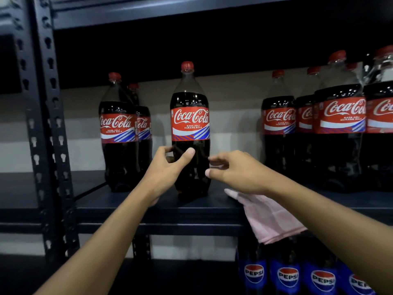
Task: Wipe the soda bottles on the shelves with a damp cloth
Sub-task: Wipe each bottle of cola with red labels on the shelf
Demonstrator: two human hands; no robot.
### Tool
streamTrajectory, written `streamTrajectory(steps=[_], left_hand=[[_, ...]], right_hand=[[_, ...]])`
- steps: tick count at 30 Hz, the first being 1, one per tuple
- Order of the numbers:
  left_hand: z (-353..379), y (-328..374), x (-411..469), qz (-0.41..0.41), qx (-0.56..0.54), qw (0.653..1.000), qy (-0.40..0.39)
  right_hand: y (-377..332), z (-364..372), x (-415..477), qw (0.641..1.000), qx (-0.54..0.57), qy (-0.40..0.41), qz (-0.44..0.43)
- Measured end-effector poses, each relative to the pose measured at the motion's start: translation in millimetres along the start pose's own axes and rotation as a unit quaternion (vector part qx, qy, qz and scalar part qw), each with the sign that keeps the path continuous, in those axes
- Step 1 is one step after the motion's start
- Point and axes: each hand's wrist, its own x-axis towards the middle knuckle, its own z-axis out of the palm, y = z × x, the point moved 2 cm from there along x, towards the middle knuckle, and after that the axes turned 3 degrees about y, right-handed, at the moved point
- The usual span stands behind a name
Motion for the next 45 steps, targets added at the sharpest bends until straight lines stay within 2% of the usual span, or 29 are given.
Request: streamTrajectory(steps=[4,6,9,15,20,24,28,30,33,34,36,39,41,42,43,44,45], left_hand=[[-0.6,6.1,-11.6,0.000,-0.009,1.000,-0.008],[0.1,8.2,-13.6,0.000,-0.011,1.000,-0.009],[2.3,9.9,-15.7,-0.004,-0.019,1.000,-0.005],[8.2,16.4,-21.5,-0.008,-0.013,1.000,-0.007],[10.1,16.4,-21.6,-0.009,-0.013,1.000,-0.001],[9.1,15.2,-22.1,-0.009,-0.005,1.000,0.004],[8.8,14.9,-25.2,-0.011,-0.007,1.000,0.005],[10.8,16.5,-26.8,-0.008,-0.007,1.000,-0.006],[14.2,18.0,-27.7,-0.005,-0.014,1.000,-0.018],[15.8,17.4,-28.1,-0.007,-0.013,1.000,-0.023],[19.7,17.8,-27.5,-0.005,-0.013,0.999,-0.032],[27.9,19.7,-28.6,0.001,-0.037,0.999,-0.028],[32.1,21.1,-31.1,-0.003,-0.040,0.999,-0.034],[34.3,21.7,-32.0,-0.005,-0.040,0.998,-0.037],[34.6,21.4,-31.3,-0.004,-0.042,0.998,-0.043],[35.2,22.4,-31.6,-0.004,-0.044,0.998,-0.049],[35.8,23.1,-32.2,-0.008,-0.049,0.997,-0.056]], right_hand=[[11.4,-10.7,-34.2,0.984,-0.176,-0.026,-0.027],[22.6,-14.2,-51.2,0.965,-0.250,-0.075,-0.021],[38.0,-11.4,-70.7,0.950,-0.278,-0.144,-0.002],[43.2,-1.7,-73.4,0.932,-0.349,-0.093,-0.031],[32.5,3.3,-67.5,0.936,-0.335,-0.099,-0.048],[43.2,6.2,-68.8,0.939,-0.334,-0.082,-0.029],[43.5,8.0,-79.0,0.931,-0.359,-0.018,-0.065],[43.5,8.4,-86.2,0.947,-0.309,0.051,-0.078],[39.8,-1.2,-88.7,0.982,-0.065,0.175,0.000],[37.4,-6.1,-85.3,0.973,0.034,0.226,0.034],[30.7,-19.7,-69.9,0.918,0.189,0.334,0.097],[9.3,-37.6,-43.1,0.809,0.406,0.404,0.133],[-9.6,-46.7,-28.6,0.748,0.482,0.442,0.118],[-18.9,-48.1,-19.8,0.739,0.487,0.454,0.098],[-31.8,-48.6,-13.8,0.745,0.480,0.459,0.061],[-41.2,-44.6,-7.4,0.765,0.459,0.451,0.022],[-48.3,-37.3,-3.0,0.802,0.408,0.436,-0.013]])
